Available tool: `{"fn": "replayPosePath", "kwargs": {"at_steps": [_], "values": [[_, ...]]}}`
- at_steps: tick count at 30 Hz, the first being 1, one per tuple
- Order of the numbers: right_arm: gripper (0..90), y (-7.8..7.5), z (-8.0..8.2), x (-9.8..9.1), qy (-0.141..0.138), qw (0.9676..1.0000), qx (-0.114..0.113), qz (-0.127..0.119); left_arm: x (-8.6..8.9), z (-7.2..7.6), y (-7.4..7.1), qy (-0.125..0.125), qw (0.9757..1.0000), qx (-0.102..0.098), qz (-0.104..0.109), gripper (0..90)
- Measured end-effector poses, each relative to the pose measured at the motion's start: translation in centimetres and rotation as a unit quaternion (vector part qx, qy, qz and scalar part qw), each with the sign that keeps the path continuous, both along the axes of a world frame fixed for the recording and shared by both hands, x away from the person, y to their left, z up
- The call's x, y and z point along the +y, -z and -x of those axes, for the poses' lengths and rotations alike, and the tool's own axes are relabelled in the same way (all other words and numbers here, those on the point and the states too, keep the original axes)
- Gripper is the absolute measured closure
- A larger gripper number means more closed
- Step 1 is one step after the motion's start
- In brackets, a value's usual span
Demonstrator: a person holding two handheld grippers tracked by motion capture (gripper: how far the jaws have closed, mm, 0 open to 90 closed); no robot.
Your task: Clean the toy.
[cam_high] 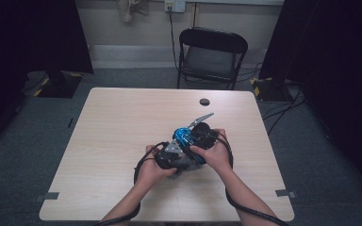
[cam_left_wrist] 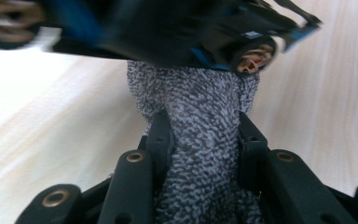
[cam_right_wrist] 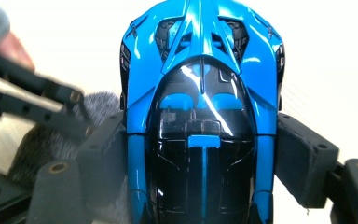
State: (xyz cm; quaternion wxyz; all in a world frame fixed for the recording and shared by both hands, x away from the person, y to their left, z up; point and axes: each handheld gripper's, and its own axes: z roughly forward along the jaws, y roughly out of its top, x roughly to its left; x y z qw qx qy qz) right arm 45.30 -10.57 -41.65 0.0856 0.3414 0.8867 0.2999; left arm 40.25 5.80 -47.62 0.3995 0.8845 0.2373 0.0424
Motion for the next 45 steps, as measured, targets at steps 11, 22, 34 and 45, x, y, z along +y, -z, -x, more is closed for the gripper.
{"fn": "replayPosePath", "kwargs": {"at_steps": [11, 22, 34, 45], "values": [[26.1, -0.2, -0.3, 0.1, 0.003, 1.0, 0.001, -0.003, -0.4, 0.8, -0.2, 0.042, 0.9989, 0.016, -0.013, 65.5], [26.9, -0.5, 0.1, -0.8, -0.004, 0.9998, 0.008, -0.015, 2.9, -1.2, -0.3, -0.01, 0.999, 0.023, -0.037, 65.3], [27.0, -0.2, 0.3, -0.8, -0.019, 0.9997, 0.009, -0.009, 3.7, -1.3, -0.3, -0.034, 0.9983, 0.021, -0.043, 64.6], [27.1, 0.7, 0.9, -3.0, -0.008, 0.9998, 0.015, -0.007, 5.0, -1.4, -0.6, -0.057, 0.9972, 0.009, -0.049, 64.3]]}}
